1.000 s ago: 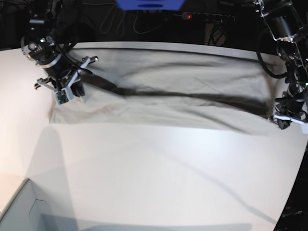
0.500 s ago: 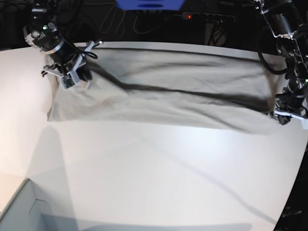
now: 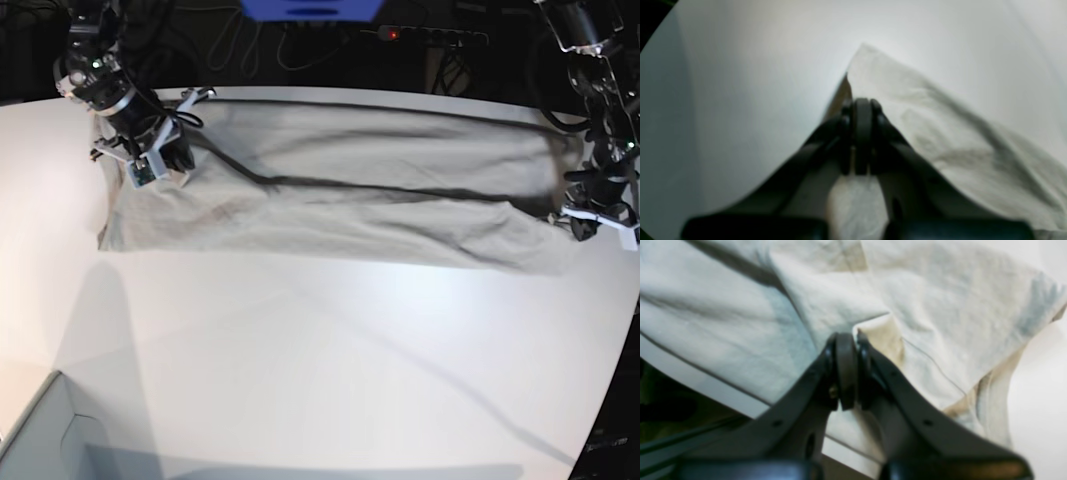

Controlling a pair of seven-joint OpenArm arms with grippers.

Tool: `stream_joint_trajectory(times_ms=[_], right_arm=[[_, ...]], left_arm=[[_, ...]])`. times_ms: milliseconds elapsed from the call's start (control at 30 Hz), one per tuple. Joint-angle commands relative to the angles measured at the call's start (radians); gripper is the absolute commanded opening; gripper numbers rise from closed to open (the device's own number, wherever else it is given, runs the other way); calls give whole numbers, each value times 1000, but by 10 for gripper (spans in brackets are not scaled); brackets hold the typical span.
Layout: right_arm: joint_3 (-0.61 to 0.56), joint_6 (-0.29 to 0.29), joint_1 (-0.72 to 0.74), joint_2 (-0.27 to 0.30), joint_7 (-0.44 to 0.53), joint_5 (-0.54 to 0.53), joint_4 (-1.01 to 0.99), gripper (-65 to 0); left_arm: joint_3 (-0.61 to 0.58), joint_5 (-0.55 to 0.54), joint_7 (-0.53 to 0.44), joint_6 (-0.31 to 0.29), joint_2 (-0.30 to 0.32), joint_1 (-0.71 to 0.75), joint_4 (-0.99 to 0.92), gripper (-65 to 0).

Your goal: Layout the t-shirt on the table in an organized manner, then fold the t-shirt properly

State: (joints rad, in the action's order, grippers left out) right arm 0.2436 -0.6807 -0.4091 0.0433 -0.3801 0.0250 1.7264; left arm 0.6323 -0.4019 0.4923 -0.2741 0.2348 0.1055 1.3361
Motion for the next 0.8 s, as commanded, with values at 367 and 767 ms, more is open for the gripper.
stream_joint_trajectory(times_ms=[367,767], right_arm=[[4,-17,14,7,25,-13,-36,-650],[3,-17,9,34,25,-13,-32,-650]], left_arm=[[42,-5,-19,-1,1,56,41,-650],[50,-5,-19,-1,1,47,-54,-650]])
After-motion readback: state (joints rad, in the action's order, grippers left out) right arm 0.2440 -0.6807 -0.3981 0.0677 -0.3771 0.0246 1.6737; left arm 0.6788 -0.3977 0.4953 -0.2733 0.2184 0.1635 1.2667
